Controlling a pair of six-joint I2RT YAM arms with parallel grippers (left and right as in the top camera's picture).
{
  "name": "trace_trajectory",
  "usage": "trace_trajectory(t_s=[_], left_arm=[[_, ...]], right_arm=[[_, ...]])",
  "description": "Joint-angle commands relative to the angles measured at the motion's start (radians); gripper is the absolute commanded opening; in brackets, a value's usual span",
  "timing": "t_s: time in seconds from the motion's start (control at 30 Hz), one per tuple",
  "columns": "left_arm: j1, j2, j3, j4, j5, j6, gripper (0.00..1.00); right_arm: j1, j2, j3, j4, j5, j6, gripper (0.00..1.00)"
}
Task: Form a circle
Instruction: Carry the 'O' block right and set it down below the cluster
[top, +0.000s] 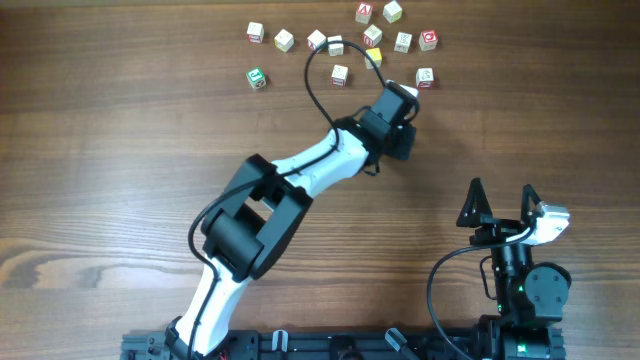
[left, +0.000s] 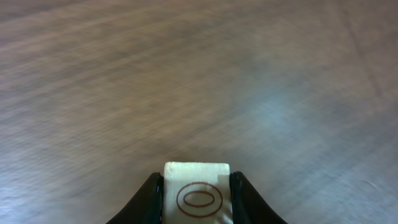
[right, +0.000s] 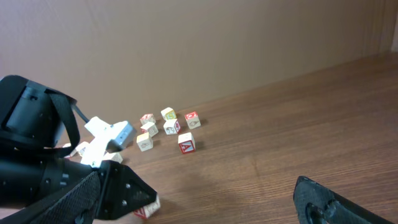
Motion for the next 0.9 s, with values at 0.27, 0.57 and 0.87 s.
trace_trajectory(t_s=[0.27,0.57,0.87], left_arm=[[-0.021,0.016,0.001,0.025,-0.018,0.005,0.69],[0.009,-0.135,0.002,0.003,-0.086,0.006,0.95],[0.122,-0.275,0.002,-0.013,-0.106,0.006,1.00]], right_arm=[[-0.004,0.000,-0.001,0.002,0.005,0.003,1.00],[-0.004,0.000,-0.001,0.002,0.005,0.003,1.00],[-0.004,0.000,-0.001,0.002,0.005,0.003,1.00]])
